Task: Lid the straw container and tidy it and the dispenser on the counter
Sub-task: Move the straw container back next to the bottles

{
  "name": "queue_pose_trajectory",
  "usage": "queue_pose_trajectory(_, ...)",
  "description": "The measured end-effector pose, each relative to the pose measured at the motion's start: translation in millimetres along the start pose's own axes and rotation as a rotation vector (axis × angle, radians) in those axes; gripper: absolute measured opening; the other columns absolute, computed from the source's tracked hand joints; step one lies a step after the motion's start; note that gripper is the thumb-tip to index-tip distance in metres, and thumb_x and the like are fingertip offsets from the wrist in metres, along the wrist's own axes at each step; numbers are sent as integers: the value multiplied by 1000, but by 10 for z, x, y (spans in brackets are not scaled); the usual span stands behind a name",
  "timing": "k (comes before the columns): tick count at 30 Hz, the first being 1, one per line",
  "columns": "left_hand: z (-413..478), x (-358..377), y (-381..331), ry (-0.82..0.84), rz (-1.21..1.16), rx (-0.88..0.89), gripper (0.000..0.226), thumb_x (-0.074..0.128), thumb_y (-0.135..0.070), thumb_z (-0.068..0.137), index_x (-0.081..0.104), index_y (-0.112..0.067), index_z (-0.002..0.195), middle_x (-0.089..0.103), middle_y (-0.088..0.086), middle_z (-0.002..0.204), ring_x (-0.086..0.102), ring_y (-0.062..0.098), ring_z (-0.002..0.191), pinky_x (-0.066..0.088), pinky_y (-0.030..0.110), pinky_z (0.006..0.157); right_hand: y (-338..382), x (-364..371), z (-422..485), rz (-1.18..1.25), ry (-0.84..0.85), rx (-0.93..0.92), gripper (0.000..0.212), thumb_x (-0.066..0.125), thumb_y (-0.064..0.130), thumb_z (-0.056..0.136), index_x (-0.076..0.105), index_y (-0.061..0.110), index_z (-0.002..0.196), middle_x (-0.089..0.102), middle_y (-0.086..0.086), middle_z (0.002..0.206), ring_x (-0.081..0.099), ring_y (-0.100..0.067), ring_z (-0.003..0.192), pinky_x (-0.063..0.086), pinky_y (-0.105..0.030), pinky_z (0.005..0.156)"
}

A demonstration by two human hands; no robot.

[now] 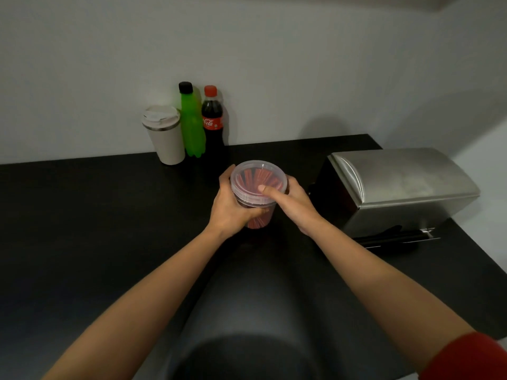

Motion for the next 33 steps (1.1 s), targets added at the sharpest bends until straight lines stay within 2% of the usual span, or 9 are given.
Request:
queue_pose_trajectory(3, 154, 5, 7, -13, 19, 23, 114, 87, -35, 58, 16, -15, 145, 49, 2, 136, 48, 14, 125, 39, 26, 98, -32, 8, 68, 53, 40, -27, 89, 78, 56, 57, 40, 26, 132, 55, 21, 105, 53, 6, 100, 41, -8, 69)
queue_pose_trajectory(5, 249, 3, 36, -22, 9, 21, 112, 86, -36, 60, 16, -16, 145, 48, 2, 137, 48, 13, 124, 39, 24, 95, -35, 18, 127, 65, 79, -55, 90, 80, 53, 55, 39, 28, 132, 54, 21, 110, 52, 7, 103, 42, -8, 76)
queue_pose_trajectory(9, 434, 14, 118, -19, -60, -35, 111, 86, -36, 59, 17, -22, 145, 46, -2, 137, 46, 10, 125, 39, 26, 98, -47, 50, 292, 88, 78, -106, 86, 83, 34, 61, 37, 27, 132, 50, 24, 109, 47, 27, 90, 38, 4, 68)
queue_pose_trajectory(12, 566, 33, 201, -29, -114, -83, 111, 89, -30, 54, 22, -26, 142, 48, -4, 135, 47, 12, 125, 42, 30, 100, -74, 71, 428, 139, 37, -112, 86, 84, 26, 61, 37, 23, 133, 50, 22, 111, 47, 29, 88, 39, 3, 67)
queue_pose_trajectory(15, 669, 42, 311, -21, -134, -117, 104, 88, -27, 52, 29, -28, 138, 50, -7, 132, 48, 10, 121, 42, 24, 93, -101, 119, 540, 177, 5, -105, 88, 85, 22, 59, 37, 19, 133, 52, 19, 112, 51, 23, 93, 42, 1, 70)
queue_pose_trajectory(21, 872, 52, 422, -13, -95, -93, 92, 87, -23, 53, 40, -25, 132, 53, -9, 123, 51, 8, 116, 41, 19, 91, -175, 183, 755, 219, -65, -61, 88, 85, 17, 59, 38, 20, 134, 55, 4, 124, 53, -9, 113, 49, -15, 78)
queue_pose_trajectory(25, 1004, 66, 498, -32, -100, -69, 87, 86, -14, 57, 42, -18, 133, 56, -6, 122, 53, 8, 113, 45, 12, 88, -186, 203, 907, 239, -117, -49, 83, 84, 12, 61, 40, 20, 131, 54, 7, 117, 52, -6, 106, 49, -10, 73)
queue_pose_trajectory(28, 1116, 89, 586, -42, -89, -92, 82, 85, -13, 62, 43, -14, 131, 55, -7, 117, 54, 6, 108, 45, 4, 78, -191, 203, 1026, 222, -147, -49, 79, 81, 14, 65, 41, 20, 132, 53, 7, 119, 50, -7, 110, 44, -13, 80)
queue_pose_trajectory(33, 1330, 132, 692, -65, -76, -133, 76, 83, -16, 66, 43, -12, 131, 57, 3, 124, 55, 9, 106, 47, 7, 74, -196, 223, 1223, 224, -173, -71, 70, 77, 11, 70, 42, 20, 130, 52, 12, 114, 50, 2, 102, 44, -9, 78)
Point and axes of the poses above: each hand's wrist, its own z-axis towards the middle knuckle, its own x-axis out of the palm, y = z × x, the point moved 3 cm from there along z, towards the middle knuckle
